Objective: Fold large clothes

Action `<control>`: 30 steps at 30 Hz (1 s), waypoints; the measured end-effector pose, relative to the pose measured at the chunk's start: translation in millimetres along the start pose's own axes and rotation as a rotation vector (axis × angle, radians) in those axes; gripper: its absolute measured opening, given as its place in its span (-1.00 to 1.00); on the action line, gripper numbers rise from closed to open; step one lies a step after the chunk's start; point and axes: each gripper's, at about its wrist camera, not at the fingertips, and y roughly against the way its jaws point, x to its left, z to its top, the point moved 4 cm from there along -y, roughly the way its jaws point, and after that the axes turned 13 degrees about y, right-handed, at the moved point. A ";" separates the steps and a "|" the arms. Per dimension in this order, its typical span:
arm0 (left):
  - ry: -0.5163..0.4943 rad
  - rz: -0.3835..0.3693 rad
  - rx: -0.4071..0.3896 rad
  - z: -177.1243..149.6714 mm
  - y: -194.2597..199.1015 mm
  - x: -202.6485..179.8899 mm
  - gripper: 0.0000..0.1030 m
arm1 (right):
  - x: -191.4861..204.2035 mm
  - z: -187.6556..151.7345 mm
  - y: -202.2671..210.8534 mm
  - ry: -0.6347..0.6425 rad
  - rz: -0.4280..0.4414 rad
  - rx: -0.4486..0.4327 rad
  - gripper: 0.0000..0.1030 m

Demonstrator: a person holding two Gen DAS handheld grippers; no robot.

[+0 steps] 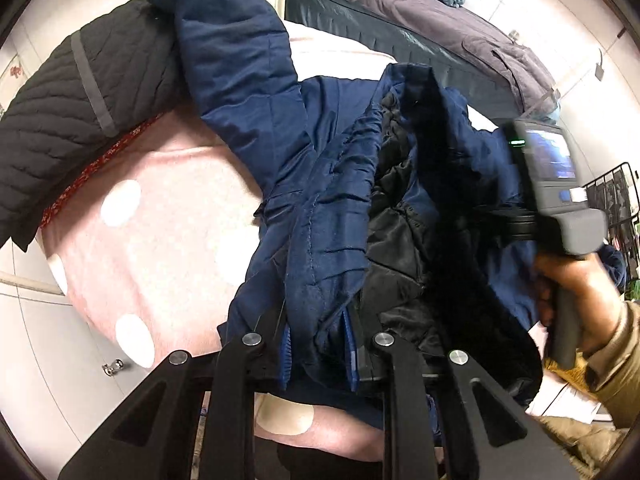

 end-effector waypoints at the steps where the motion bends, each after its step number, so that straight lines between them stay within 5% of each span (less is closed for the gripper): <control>1: -0.016 0.006 0.001 1.2 -0.7 -0.6 -0.62 | -10.7 -5.7 7.9 -0.018 0.012 -0.018 -0.46; 6: -0.076 -0.010 0.008 5.4 5.2 -2.7 -0.62 | -65.1 -51.0 69.7 -0.087 0.080 -0.131 -0.60; 8: -0.110 -0.016 0.005 7.5 10.8 -0.7 -0.62 | -89.1 -78.6 100.9 -0.096 0.090 -0.173 -0.90; 12: -0.147 -0.032 0.012 8.8 22.4 6.0 -0.62 | -138.5 -131.1 137.1 -0.159 0.067 -0.193 -0.96; 17: -0.204 -0.037 0.024 -3.9 33.6 5.7 -0.62 | -171.4 -212.5 163.2 -0.255 0.050 -0.140 -0.97; 24: -0.356 -0.025 0.102 -52.0 44.7 16.7 -0.62 | -159.7 -303.0 177.0 -0.261 0.056 -0.024 -0.97; 27: -0.486 -0.017 0.155 -80.5 42.2 24.3 -0.62 | -145.8 -332.4 168.4 -0.175 0.024 0.040 -0.97; 30: -0.591 -0.031 0.242 -115.2 28.6 34.5 -0.61 | -114.3 -362.9 132.0 -0.040 0.074 0.196 -0.96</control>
